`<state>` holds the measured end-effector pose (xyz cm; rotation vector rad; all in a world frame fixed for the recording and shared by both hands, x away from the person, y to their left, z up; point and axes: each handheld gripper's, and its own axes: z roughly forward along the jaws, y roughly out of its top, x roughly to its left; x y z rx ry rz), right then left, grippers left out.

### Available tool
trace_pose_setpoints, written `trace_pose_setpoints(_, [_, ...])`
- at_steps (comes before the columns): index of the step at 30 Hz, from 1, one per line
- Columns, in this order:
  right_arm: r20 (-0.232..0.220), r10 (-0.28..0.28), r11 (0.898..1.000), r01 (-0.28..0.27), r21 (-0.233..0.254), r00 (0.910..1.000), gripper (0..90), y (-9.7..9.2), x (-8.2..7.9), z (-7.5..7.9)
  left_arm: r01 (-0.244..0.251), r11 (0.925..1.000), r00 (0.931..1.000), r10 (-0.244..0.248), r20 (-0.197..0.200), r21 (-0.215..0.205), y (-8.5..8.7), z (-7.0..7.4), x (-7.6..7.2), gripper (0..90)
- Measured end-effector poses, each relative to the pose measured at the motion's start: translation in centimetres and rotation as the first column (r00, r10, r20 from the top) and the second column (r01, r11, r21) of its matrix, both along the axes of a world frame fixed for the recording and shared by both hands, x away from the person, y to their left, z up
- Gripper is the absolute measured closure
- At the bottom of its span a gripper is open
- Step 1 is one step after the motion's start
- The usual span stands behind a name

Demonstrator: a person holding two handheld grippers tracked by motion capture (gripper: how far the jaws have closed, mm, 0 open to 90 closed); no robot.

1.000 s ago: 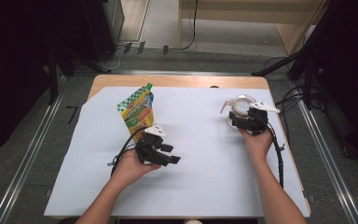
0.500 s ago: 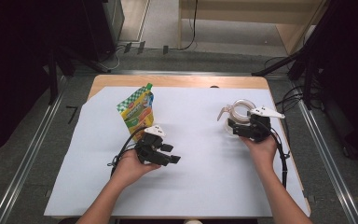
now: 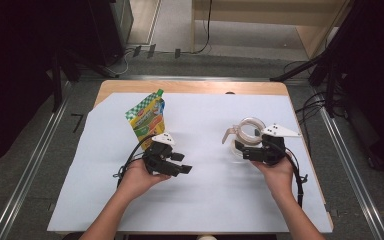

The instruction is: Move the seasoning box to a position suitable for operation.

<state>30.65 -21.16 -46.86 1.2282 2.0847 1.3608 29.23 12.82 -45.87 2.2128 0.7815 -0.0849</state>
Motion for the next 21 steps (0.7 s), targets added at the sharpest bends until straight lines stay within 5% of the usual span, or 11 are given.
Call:
trace_pose_setpoints(7, [0.018, 0.089, 0.996, -0.089, -0.002, 0.9959, 12.1, 2.4, -0.9, 0.2, -0.007, 1.0000, 1.0000, 0.007, -0.003, -0.001, 0.1, -0.1, 0.2, 42.8])
trace_pose_setpoints(21, [-0.019, 0.223, 0.974, -0.223, -0.031, 0.9747, 12.1, 6.6, -1.7, -1.6, -0.033, 0.9995, 0.9994, 0.033, 0.008, -0.004, 1.0, 0.2, 0.0, 42.9])
